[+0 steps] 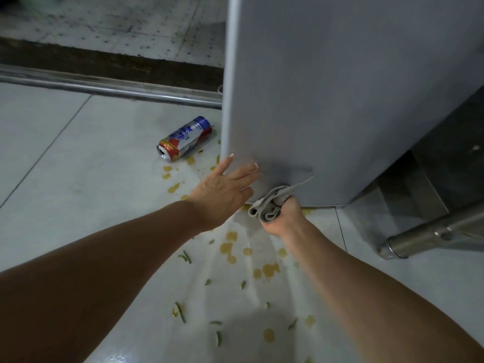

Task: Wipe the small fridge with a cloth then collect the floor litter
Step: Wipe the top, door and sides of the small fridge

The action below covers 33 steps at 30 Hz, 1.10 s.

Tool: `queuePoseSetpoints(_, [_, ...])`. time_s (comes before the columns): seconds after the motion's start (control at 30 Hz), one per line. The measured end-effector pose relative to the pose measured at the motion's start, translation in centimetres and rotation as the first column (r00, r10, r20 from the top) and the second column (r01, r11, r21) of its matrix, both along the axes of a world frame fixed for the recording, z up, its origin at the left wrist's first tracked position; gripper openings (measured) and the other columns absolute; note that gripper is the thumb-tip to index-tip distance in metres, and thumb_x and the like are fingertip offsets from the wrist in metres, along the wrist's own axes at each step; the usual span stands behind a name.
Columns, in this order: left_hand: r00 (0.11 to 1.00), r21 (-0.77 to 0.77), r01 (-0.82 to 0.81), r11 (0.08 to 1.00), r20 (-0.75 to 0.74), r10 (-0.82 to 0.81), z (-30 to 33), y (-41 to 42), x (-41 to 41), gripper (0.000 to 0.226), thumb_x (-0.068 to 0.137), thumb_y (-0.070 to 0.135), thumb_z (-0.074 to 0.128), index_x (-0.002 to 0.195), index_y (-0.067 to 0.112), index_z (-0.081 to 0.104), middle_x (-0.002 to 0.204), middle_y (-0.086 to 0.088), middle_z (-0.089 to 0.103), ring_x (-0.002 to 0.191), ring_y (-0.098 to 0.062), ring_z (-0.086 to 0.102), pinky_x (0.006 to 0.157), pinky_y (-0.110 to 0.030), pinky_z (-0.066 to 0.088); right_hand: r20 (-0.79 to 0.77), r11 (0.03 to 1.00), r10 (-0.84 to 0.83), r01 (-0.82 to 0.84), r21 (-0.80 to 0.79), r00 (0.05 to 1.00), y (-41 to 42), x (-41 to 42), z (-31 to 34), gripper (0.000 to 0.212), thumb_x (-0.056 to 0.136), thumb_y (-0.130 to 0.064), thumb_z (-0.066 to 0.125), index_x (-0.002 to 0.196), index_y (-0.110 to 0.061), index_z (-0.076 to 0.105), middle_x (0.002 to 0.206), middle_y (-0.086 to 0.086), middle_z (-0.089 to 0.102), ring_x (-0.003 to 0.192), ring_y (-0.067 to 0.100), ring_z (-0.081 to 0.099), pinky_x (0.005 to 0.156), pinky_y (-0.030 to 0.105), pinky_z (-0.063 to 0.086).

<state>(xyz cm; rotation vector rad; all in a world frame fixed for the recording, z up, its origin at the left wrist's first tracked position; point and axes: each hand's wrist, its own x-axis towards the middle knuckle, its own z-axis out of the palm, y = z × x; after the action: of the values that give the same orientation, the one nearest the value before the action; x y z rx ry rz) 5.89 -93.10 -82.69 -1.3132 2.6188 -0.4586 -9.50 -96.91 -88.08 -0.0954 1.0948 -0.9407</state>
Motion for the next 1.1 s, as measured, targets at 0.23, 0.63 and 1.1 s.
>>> queuePoseSetpoints(0.23, [0.999,0.002,-0.039,0.999,0.024,0.039,0.3,0.4,3.7,0.047,0.087,0.018,0.057,0.132,0.023,0.048,0.158,-0.002,0.011,0.146,-0.020,-0.004,0.111,-0.047,-0.009,0.054,0.998,0.028,-0.031,0.060,0.998,0.7,4.2,-0.8,0.040,0.097,-0.032,0.034,0.067,-0.011,0.051,0.051,0.009,0.054,0.051,0.023,0.048,0.056,0.028,0.040])
queuePoseSetpoints(0.63, [0.998,-0.075,-0.057,0.996,-0.036,0.055,0.6,1.0,7.6,0.036,0.084,0.016,0.061,0.120,0.019,0.059,0.152,-0.005,0.029,0.144,-0.025,0.012,0.114,-0.050,0.007,0.119,0.991,0.129,-0.133,0.024,0.984,1.9,9.3,-1.2,0.050,0.100,-0.038,0.023,0.068,-0.013,0.053,0.051,0.009,0.061,0.065,0.025,0.052,0.061,0.035,0.041])
queuePoseSetpoints(1.1, [0.978,-0.147,-0.118,0.982,-0.187,0.090,5.9,3.3,5.3,0.050,0.063,0.009,0.074,0.111,0.017,0.062,0.133,-0.006,0.054,0.128,-0.025,0.045,0.103,-0.045,0.035,-0.758,0.771,0.255,-0.599,-0.214,0.600,6.0,1.3,4.1,0.042,0.084,0.006,0.047,0.115,-0.020,0.057,0.102,0.005,0.064,0.086,0.014,0.060,0.064,0.021,0.047])
